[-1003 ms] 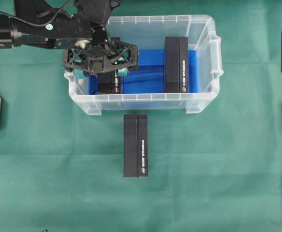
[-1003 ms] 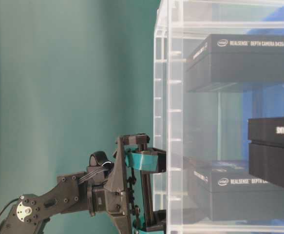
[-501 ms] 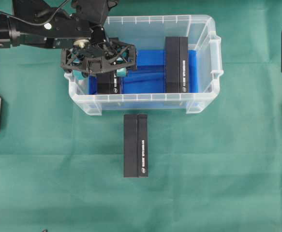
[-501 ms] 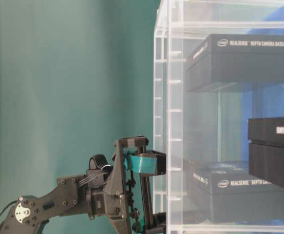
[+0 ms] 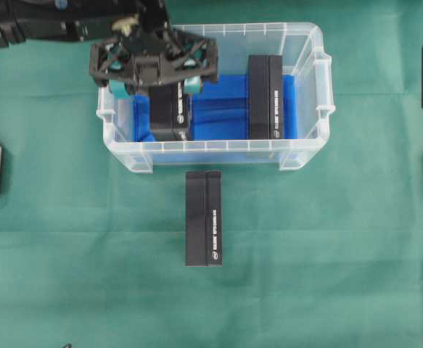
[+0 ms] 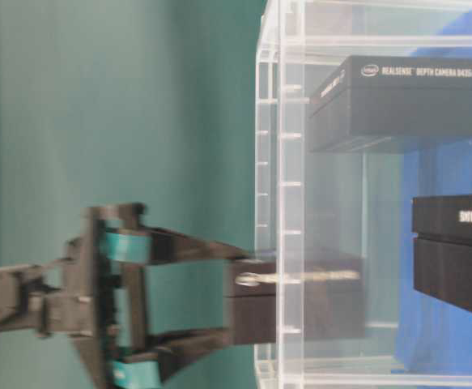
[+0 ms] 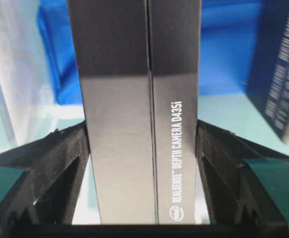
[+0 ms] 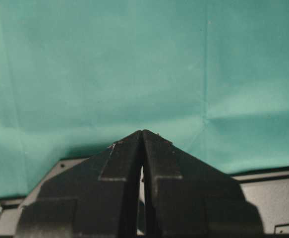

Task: Take the box out of the case with the left arm.
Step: 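Lift the left box upward out of the bin with the left gripper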

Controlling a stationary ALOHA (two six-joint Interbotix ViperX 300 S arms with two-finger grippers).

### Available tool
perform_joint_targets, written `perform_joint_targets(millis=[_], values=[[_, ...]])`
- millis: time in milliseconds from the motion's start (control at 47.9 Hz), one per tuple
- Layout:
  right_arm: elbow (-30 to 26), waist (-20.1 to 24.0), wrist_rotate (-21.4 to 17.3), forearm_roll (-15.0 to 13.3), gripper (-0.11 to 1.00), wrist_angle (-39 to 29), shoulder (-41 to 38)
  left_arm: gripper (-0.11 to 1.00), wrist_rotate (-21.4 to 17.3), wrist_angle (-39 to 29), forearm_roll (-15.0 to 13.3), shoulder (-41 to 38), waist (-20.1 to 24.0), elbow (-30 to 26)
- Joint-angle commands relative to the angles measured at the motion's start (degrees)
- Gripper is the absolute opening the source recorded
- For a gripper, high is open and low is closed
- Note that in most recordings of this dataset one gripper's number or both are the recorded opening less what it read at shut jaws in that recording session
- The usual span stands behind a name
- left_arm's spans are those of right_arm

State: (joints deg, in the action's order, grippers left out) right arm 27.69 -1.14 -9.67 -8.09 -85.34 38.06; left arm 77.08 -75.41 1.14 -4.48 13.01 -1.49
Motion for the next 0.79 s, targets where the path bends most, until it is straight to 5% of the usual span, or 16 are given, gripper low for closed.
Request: perform_joint_targets(millis=[0, 481, 773], values=[[-0.62, -0.09, -0.09, -0.18, 0.01, 0.70, 0.09, 0.61, -0.09, -3.08, 0.09, 3.08, 0.18, -4.75], [-0.62, -0.09, -0.09, -0.09, 0.01, 0.97, 0.00, 0.61, -0.18, -17.40, 0.09, 3.60, 0.35, -18.90], [-0.62, -0.09, -0.09, -0.18, 0.01, 0.88, 0.00, 0.61, -0.18, -18.98, 0.18, 3.08, 0.35, -20.57]])
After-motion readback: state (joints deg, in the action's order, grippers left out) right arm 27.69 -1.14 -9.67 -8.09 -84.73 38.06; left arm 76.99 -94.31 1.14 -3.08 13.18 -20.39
